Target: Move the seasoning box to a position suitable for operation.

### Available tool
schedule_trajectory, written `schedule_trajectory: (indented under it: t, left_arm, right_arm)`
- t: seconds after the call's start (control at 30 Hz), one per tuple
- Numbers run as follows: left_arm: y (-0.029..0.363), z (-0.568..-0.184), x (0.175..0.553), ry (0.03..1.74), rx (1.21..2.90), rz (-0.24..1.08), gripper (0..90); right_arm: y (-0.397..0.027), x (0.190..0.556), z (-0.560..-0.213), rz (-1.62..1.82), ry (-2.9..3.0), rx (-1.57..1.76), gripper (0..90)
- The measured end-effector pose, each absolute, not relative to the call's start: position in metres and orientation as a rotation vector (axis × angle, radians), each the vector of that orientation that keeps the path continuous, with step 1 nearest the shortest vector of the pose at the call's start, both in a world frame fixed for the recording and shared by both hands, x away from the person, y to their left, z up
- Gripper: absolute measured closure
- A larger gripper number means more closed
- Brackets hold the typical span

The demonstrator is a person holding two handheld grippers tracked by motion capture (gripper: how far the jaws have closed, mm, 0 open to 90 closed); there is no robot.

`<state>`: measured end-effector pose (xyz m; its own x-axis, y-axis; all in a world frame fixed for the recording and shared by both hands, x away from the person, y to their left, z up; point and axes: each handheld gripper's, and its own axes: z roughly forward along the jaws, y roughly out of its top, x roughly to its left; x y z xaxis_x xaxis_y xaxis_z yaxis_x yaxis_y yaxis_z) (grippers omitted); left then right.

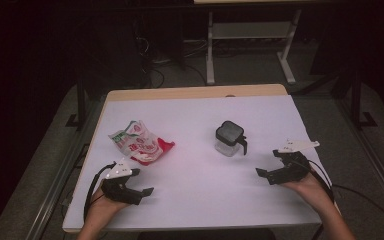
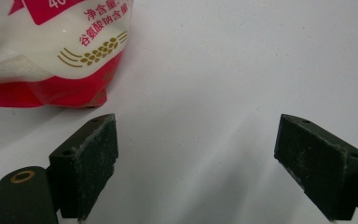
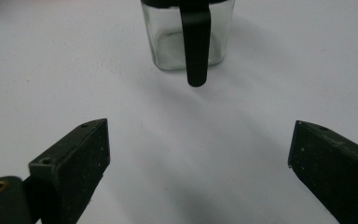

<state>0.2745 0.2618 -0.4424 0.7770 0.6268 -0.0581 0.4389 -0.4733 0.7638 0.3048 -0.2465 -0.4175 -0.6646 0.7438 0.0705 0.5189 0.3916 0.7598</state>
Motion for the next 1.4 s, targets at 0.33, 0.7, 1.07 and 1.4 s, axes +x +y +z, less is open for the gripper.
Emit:
schedule_trajectory:
  t: [0.33, 0.7, 1.07, 1.4]
  left_arm:
    - [0.260, -0.442, 0.275, 0.780, 2.143, 0.280, 13.1]
    - [0.261, -0.442, 0.274, 0.780, 2.144, 0.277, 13.2]
    - [0.260, -0.441, 0.274, 0.775, 2.140, 0.274, 13.2]
    - [0.260, -0.442, 0.274, 0.778, 2.138, 0.266, 13.2]
  right_arm:
    - [-0.240, 0.323, -0.397, 1.112, 2.398, 1.095, 4.6]
    - [-0.228, 0.338, -0.374, 1.087, 2.455, 1.041, 4.6]
    - [-0.217, 0.354, -0.359, 1.046, 2.500, 1.003, 4.7]
    - [-0.202, 0.370, -0.351, 1.019, 2.564, 0.975, 4.7]
